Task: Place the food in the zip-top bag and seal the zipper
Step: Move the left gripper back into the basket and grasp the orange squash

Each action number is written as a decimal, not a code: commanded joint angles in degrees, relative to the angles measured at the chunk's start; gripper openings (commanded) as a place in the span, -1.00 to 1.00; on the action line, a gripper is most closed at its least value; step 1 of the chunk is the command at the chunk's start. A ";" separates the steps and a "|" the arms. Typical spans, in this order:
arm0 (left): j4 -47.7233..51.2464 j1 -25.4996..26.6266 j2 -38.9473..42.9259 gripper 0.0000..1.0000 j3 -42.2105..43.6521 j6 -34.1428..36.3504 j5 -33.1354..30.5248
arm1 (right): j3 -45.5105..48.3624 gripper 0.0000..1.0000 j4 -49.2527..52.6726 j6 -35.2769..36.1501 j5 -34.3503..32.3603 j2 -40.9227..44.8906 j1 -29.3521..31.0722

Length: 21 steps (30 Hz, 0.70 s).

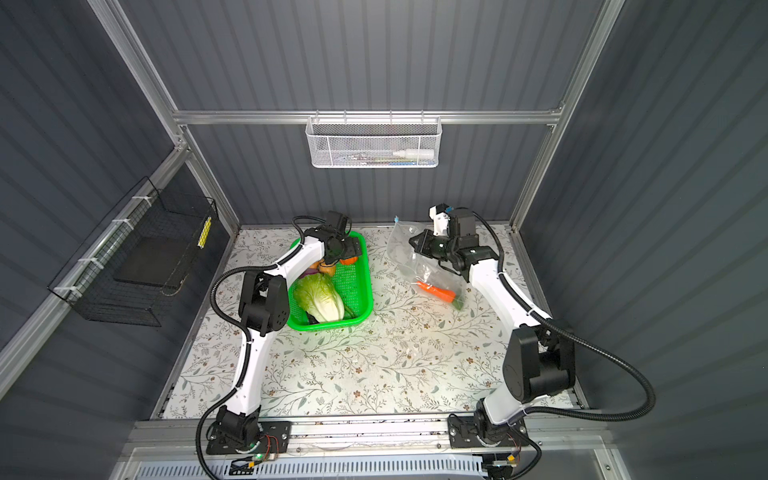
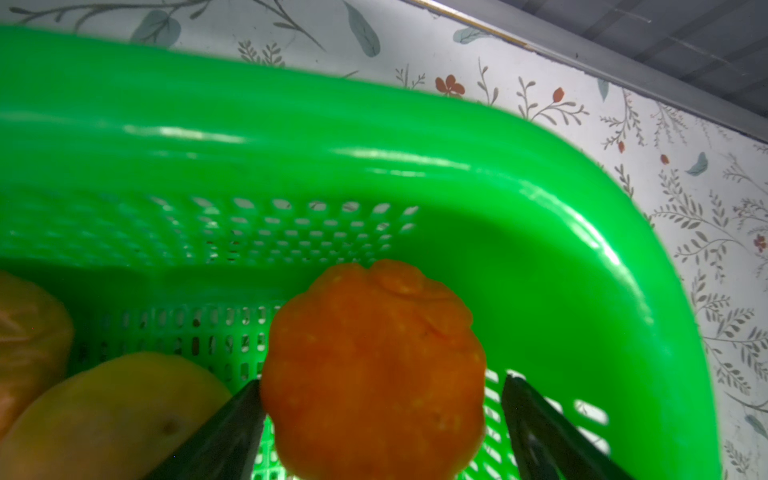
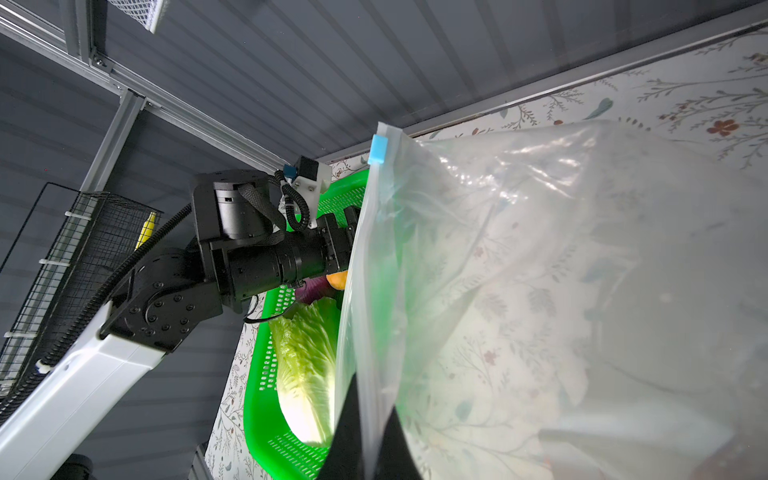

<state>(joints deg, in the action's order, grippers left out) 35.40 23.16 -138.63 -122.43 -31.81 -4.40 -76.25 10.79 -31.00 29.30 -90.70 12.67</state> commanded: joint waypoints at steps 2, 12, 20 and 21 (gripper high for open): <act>4.45 -0.31 -4.29 0.80 -2.58 1.98 0.47 | -1.80 -1.00 0.12 0.95 -0.80 -0.80 -0.29; 4.18 -0.35 -4.21 0.54 -0.39 2.89 -0.82 | -1.99 -1.00 0.46 0.88 -1.44 -0.97 -0.41; 1.43 -0.31 -0.51 0.42 1.64 0.89 -0.36 | -2.50 -1.00 1.48 0.69 -1.26 -1.19 -0.36; 1.06 -0.31 0.16 0.42 1.89 0.59 -0.29 | -2.50 -1.00 1.46 0.57 -1.06 -1.23 -0.37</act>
<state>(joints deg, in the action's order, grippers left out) 34.63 23.16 -139.70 -122.76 -30.24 -5.08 -76.97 11.44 -30.83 28.08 -91.24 12.40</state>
